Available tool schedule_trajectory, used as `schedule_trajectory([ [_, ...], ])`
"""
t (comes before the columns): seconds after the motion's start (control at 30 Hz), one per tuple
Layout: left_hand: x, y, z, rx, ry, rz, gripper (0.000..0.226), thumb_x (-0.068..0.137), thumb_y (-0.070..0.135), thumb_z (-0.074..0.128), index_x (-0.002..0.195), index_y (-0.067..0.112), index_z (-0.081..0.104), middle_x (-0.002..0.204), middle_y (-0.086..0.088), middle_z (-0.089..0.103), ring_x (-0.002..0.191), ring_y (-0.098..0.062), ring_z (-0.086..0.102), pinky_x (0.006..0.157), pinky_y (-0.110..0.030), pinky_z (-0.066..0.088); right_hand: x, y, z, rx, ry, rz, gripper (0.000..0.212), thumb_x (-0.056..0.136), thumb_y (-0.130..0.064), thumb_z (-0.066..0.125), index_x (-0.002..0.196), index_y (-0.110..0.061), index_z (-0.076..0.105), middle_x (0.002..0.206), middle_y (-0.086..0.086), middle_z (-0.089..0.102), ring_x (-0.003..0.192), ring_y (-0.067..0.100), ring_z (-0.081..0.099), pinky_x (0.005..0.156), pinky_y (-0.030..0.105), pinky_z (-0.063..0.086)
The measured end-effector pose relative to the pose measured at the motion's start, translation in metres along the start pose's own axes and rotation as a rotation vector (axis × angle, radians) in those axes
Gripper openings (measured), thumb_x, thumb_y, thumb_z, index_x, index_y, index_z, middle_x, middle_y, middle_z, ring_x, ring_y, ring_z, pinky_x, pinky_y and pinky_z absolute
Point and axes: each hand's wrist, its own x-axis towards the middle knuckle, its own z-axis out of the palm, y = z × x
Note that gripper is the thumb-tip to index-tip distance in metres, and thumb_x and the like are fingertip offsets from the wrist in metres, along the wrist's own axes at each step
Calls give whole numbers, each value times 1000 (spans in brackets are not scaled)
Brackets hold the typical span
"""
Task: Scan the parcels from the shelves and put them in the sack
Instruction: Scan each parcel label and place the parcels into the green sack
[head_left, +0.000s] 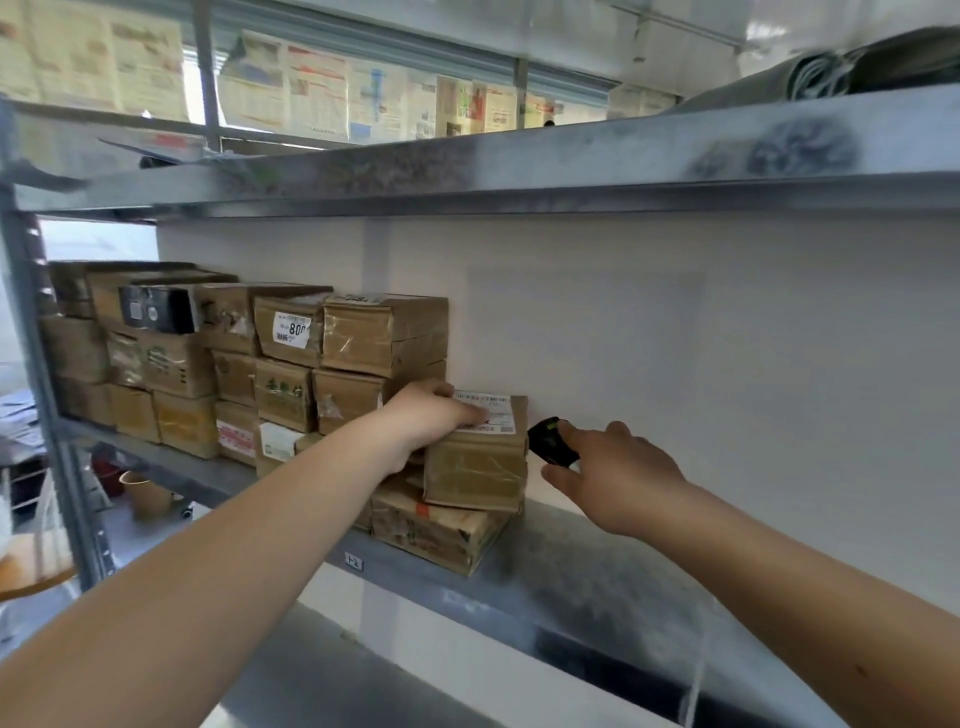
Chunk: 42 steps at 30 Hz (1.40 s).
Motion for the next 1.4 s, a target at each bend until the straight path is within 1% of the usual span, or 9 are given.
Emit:
schedule_trajectory([
  [0.07, -3, -3, -1, -58, -121, -36, 52, 69, 51, 94, 108, 33, 64, 99, 6, 78, 91, -16, 73, 73, -31, 54, -5, -1, -2, -16, 26, -6, 67, 98, -70, 40, 157, -40, 28, 124, 10, 48, 110, 35, 56, 86, 39, 50],
  [0.2, -13, -16, 3, -175, -216, 99, 64, 57, 54, 96, 111, 41, 66, 106, 18, 78, 105, -11, 72, 86, -31, 52, -19, -7, -7, -34, 92, -5, 67, 99, -68, 41, 156, -38, 27, 118, 10, 48, 104, 35, 56, 87, 42, 53],
  [0.4, -34, -38, 6, -283, -141, 383, 142, 56, 36, 103, 161, 53, 8, 140, 20, 60, 122, 2, 57, 108, -31, 40, -46, -21, -17, 43, 113, 69, 65, 98, -69, 41, 156, -43, 28, 109, 4, 47, 91, 25, 58, 79, 36, 55],
  [0.63, -62, -49, -3, -174, -44, 643, 137, 50, 57, 100, 150, 73, 8, 160, 7, 31, 144, -16, 41, 122, -48, 36, -108, -44, -26, 141, 175, 153, 64, 93, -72, 41, 153, -52, 33, 92, -6, 47, 71, 11, 56, 54, 24, 35],
  [0.83, -84, -67, 1, -25, 61, 839, 137, 61, 49, 99, 150, 71, -2, 151, 12, 14, 122, 14, 19, 103, 2, 8, -177, -76, -30, 233, 128, 199, 61, 90, -68, 46, 148, -50, 44, 65, -14, 61, 52, 0, 57, 40, 16, 32],
  [0.93, -94, -69, 5, -17, 46, 905, 135, 62, 45, 98, 147, 76, -2, 153, 12, 13, 133, 2, 22, 112, -11, 16, -209, -89, -33, 212, 101, 221, 48, 91, -65, 47, 134, -46, 54, 74, -31, 60, 58, -3, 58, 41, 18, 36],
  [1.03, -103, -70, 9, -13, 41, 945, 135, 62, 42, 99, 149, 73, 1, 155, 9, 13, 140, -11, 27, 117, -28, 24, -234, -100, -33, 177, 61, 238, 48, 91, -67, 47, 134, -48, 55, 73, -19, 63, 61, 3, 59, 49, 25, 41],
  [1.17, -111, -67, 10, 16, 21, 981, 135, 62, 44, 100, 152, 71, 2, 158, 7, 11, 149, -27, 28, 118, -35, 23, -255, -108, -33, 139, 54, 263, 62, 91, -70, 48, 150, -53, 41, 71, -12, 62, 59, 5, 58, 51, 24, 44],
  [1.4, -123, -60, 10, 50, 33, 1090, 137, 61, 41, 100, 158, 63, 6, 154, 16, 12, 136, -4, 16, 116, -34, 23, -288, -112, -34, 95, 117, 270, 54, 94, -67, 52, 145, -51, 45, 70, -14, 56, 68, -7, 57, 48, 20, 35],
])
